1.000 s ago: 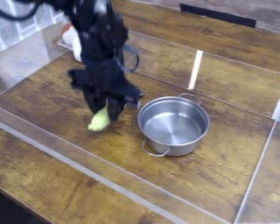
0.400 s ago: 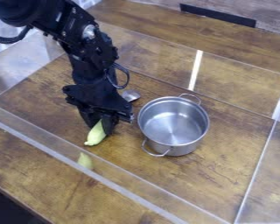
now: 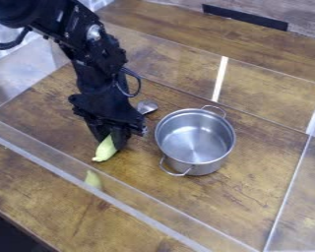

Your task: Move the green spoon to the right

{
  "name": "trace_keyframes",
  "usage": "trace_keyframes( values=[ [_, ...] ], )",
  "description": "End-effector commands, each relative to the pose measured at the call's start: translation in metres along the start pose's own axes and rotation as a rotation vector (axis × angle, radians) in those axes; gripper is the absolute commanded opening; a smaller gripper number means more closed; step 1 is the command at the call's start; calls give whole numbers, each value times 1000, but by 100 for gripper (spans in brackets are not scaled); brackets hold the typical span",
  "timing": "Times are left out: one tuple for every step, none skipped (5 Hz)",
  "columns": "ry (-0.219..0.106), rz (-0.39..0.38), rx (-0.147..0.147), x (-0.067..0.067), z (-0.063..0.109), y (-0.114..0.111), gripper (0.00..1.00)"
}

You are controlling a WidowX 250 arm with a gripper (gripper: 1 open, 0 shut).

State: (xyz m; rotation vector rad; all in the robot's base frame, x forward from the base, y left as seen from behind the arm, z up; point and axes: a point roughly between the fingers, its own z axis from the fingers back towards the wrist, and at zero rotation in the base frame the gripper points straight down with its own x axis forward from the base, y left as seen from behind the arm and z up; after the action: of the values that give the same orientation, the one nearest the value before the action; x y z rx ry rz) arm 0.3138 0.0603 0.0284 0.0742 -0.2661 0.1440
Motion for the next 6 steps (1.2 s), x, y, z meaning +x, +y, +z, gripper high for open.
trace_keyframes(
  values=[
    [5,83,42,-6,2,37,0],
    [19,98,52,-12,3,41,0],
    [38,138,69,-16,3,50,0],
    [60,172,83,-19,4,58,0],
    [75,114,67,-13,1,66,0],
    [86,63,40,-7,-2,71,0]
  ],
)
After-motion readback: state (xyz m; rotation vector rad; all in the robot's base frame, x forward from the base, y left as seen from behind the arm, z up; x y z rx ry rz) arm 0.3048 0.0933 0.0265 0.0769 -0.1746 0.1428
